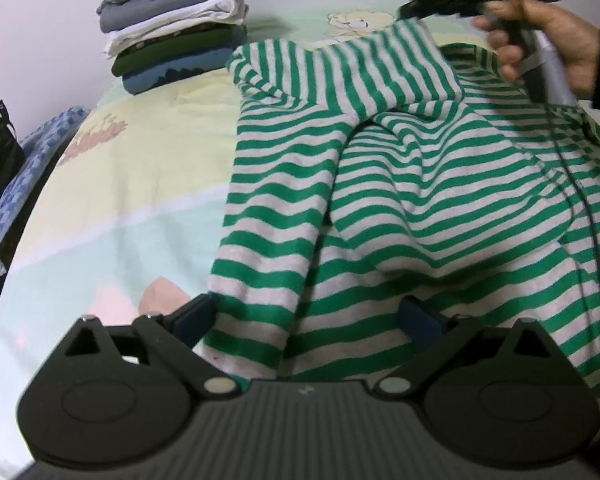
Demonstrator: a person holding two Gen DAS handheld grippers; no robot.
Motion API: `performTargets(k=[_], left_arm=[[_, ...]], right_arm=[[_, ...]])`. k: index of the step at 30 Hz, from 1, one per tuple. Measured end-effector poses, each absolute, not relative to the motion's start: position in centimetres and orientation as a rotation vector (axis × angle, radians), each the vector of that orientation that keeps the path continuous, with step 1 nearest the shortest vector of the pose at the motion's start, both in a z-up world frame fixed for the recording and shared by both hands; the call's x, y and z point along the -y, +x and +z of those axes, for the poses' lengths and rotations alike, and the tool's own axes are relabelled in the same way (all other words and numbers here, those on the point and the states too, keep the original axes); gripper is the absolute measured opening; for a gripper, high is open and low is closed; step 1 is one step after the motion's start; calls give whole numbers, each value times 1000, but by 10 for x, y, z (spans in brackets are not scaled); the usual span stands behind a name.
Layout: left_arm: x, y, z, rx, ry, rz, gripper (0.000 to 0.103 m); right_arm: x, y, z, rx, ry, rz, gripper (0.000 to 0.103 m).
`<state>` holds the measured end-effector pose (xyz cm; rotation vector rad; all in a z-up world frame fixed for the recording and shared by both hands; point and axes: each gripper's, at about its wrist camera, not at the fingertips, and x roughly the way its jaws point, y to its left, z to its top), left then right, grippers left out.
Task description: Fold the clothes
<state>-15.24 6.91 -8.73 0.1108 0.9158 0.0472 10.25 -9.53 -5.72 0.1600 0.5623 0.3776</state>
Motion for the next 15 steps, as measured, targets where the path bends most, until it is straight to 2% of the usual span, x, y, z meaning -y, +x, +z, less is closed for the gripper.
performTargets(k=[4, 8, 10, 12, 13, 15], left_arm=[[-71, -153, -88, -919, 111, 40, 99], [-68, -151, -88, -921, 124, 25, 99], [-64, -152, -88, -918, 137, 19, 99], [-63, -153, -88, -919, 136, 16, 99], [-64, -154, -89, -919, 133, 16, 99], [-65, -154, -88, -918, 122, 19, 99]], right_arm=[[110, 91, -52, -526, 123, 262, 3], [114, 107, -81, -667, 175, 253, 5], [121, 107, -88, -685, 233, 256, 14], [129, 98, -80, -648, 250, 244, 38], [132, 91, -74, -632, 241, 246, 42], [140, 75, -64, -645, 246, 297, 42]])
